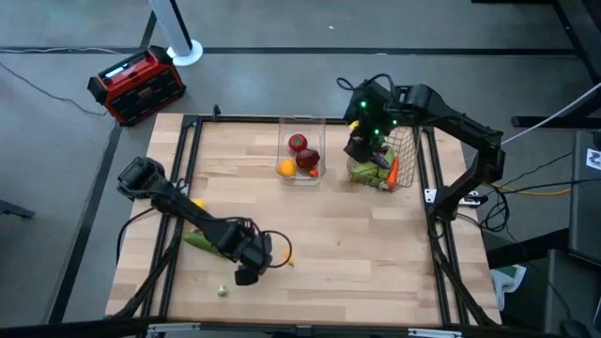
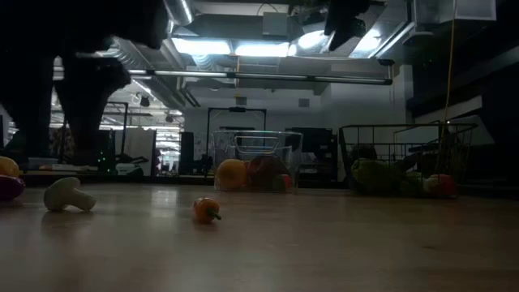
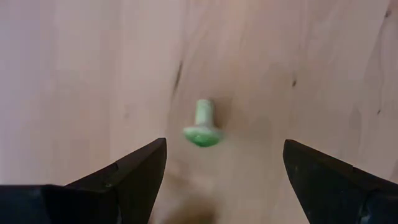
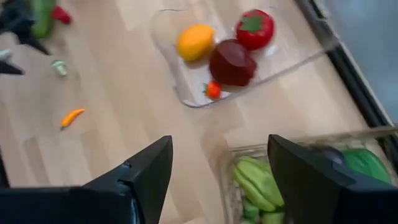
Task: Sort produce into baskets
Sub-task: Put the green mushroom into the wire basket
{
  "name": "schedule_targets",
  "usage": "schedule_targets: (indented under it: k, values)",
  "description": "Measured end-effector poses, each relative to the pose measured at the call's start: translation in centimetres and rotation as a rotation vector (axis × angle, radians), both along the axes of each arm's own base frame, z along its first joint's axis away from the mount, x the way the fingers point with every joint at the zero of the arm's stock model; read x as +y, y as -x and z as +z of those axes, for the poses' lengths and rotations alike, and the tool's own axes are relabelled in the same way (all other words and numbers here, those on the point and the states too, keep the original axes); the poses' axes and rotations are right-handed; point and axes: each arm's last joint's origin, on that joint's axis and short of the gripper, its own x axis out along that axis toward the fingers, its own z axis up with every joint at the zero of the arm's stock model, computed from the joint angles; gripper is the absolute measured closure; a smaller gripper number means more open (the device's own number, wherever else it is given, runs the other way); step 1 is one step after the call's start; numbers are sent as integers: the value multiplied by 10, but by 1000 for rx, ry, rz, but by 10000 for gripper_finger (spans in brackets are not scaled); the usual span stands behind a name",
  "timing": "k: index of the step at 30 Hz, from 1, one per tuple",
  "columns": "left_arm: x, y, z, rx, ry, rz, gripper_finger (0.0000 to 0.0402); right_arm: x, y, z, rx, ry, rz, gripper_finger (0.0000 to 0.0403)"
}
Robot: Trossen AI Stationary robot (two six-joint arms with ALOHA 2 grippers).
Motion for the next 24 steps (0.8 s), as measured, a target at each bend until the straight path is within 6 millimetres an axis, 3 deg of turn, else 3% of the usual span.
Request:
schedule_targets:
  k: [9, 14, 24]
  values:
    - [5, 11, -32, -26, 0, 87, 86, 32, -15, 3, -53, 57, 104, 143]
    - [8, 14, -40, -37, -19, 93, 89, 48, -19, 4, -49, 101, 135, 143]
    - [9, 13, -40, -63, -65, 97, 173, 65, -22, 4, -47, 123, 182, 143]
